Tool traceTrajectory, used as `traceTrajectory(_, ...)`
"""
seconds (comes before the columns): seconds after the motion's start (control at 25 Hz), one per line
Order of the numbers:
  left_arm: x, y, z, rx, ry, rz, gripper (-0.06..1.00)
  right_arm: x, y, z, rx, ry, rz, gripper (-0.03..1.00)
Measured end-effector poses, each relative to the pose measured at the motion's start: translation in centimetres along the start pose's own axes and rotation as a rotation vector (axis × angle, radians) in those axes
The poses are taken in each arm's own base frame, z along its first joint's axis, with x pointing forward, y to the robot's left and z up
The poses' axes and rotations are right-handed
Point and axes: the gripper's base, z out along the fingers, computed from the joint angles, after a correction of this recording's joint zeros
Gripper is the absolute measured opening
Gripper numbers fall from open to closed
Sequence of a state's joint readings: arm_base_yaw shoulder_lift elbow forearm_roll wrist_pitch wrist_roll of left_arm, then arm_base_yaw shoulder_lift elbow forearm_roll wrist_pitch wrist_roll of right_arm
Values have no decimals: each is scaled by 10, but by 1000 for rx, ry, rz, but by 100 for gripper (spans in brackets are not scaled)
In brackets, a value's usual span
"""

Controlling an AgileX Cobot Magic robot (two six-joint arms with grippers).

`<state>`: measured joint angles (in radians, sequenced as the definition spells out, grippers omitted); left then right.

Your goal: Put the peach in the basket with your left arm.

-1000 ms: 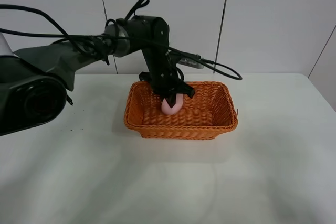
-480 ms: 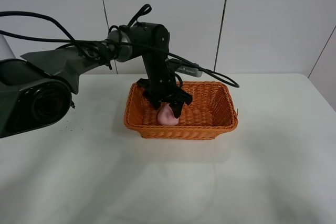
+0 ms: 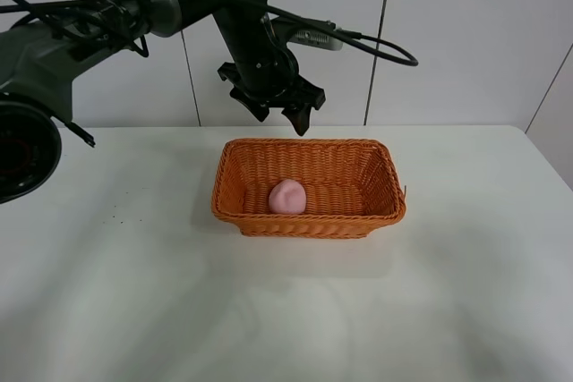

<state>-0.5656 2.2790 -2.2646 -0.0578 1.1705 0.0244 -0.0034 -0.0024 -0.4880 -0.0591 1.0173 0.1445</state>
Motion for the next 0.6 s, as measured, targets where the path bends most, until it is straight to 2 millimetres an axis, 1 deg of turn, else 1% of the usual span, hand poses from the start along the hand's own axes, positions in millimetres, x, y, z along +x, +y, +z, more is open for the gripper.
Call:
traceTrajectory(0.08,0,8,-2,-5,-4,-14,80,0,0,0,0,0,0,69)
traceTrajectory(0.12,0,15,0,-10,0,-28,81,0,0,0,0,0,0,69)
traceTrajectory(0.2,1,32,2,-21,7,-62,81,0,0,0,0,0,0,69)
traceTrajectory(0.24,2,45,2,-29,9,-86,81,0,0,0,0,0,0,69)
traceTrajectory(0.36,11,90,3,-56,27,-169,81,0,0,0,0,0,0,69)
traceTrajectory(0.48,27,150,-2,-92,35,-287,81,0,0,0,0,0,0,69)
traceTrajectory(0.6,46,204,-12,-135,32,-395,81,0,0,0,0,0,0,69)
